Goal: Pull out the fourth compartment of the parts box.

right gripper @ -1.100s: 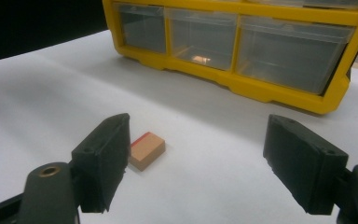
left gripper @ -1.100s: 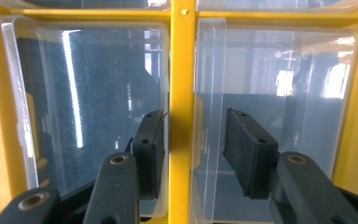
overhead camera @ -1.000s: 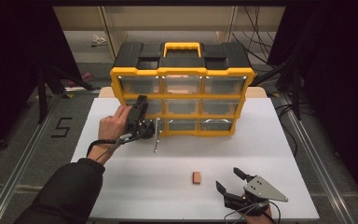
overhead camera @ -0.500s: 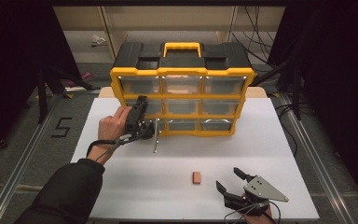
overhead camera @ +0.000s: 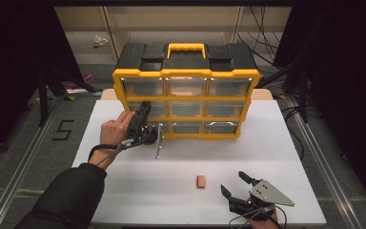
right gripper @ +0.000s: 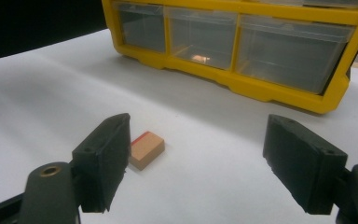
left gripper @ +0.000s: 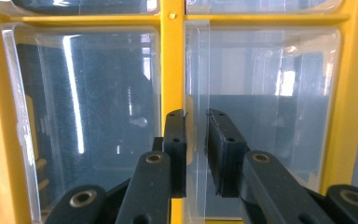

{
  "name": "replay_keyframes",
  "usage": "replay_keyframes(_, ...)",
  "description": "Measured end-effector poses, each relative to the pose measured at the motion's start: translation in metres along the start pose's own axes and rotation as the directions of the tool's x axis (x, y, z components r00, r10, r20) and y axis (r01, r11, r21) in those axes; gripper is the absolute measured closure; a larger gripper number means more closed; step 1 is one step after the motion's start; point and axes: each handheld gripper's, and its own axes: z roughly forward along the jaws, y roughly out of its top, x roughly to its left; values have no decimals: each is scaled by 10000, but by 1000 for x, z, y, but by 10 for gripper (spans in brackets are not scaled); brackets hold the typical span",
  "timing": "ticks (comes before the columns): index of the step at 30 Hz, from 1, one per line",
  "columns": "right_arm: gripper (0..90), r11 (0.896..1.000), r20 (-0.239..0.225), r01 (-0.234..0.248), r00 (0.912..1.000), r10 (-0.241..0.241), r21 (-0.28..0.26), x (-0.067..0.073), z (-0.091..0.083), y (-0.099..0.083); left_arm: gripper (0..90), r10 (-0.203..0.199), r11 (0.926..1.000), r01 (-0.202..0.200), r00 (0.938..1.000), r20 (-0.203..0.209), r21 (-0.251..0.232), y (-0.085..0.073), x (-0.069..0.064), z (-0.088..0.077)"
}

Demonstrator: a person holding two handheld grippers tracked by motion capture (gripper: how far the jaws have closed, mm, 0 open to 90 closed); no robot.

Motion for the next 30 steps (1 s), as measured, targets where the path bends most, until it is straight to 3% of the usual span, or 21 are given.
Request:
replay_keyframes(11, 242, 10000, -2, 10, 10000, -10, 50, 0, 0, 0, 794, -72, 9998, 76, 9998, 204, -176, -1, 4, -3)
replay_keyframes(18, 242, 10000, -5, -23, 10000, 23, 55, 0, 0, 0, 795, 83, 9998, -80, 9998, 159, -181, -1, 4, -5)
replay_keyframes(30, 242, 10000, 2, -21, 10000, 21, 45, 0, 0, 0, 796, 12, 9998, -9, 9999, 145, -206, -1, 3, -10)
